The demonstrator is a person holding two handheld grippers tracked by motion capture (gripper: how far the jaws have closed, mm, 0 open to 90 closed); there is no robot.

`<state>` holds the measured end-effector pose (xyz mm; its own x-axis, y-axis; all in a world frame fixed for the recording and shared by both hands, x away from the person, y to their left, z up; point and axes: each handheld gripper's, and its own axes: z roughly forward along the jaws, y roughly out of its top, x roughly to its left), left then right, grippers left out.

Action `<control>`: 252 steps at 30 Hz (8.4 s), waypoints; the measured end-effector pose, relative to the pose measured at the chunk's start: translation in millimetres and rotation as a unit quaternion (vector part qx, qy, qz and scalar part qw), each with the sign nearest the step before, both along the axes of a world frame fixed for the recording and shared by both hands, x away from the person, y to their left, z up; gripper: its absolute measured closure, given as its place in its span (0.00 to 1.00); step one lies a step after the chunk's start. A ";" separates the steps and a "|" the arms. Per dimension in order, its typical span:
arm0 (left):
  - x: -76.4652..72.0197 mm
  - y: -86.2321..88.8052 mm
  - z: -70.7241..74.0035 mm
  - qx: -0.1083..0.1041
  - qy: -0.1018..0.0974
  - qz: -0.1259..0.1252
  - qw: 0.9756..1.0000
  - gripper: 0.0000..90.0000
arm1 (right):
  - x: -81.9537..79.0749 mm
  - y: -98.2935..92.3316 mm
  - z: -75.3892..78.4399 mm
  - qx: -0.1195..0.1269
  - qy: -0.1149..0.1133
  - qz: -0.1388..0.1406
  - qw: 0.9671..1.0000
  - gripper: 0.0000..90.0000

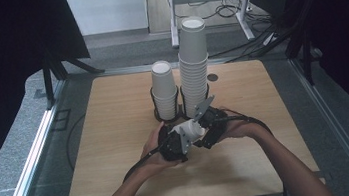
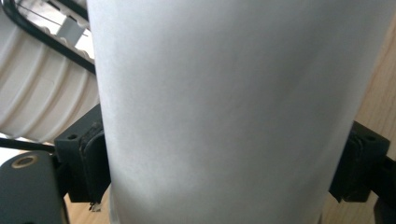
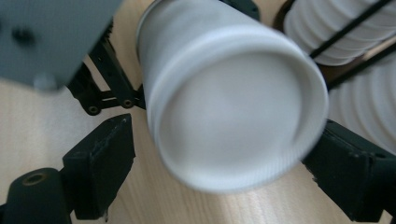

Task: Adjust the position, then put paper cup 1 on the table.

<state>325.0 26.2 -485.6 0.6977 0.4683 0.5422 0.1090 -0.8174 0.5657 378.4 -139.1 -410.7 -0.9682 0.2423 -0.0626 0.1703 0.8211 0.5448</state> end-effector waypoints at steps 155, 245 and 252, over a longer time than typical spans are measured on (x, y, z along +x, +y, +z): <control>-13.9 79.0 6.8 -0.466 0.265 0.051 0.843 0.10 | -59.8 -40.2 -77.9 0.384 -0.093 -0.191 0.899 0.22; -2.2 105.9 31.0 -0.511 0.173 0.079 0.838 0.13 | -71.9 -9.5 -90.7 0.316 -0.094 -0.154 0.931 0.15; -0.8 110.3 29.1 -0.497 0.163 0.096 0.847 0.13 | -72.0 -9.9 -90.8 0.316 -0.095 -0.154 0.932 0.15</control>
<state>324.2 136.5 -456.5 0.5933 0.7031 -0.3920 0.4682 0.0946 0.8785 306.4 -149.0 -501.4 -0.8329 0.5529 0.0237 0.1963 0.2550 0.9468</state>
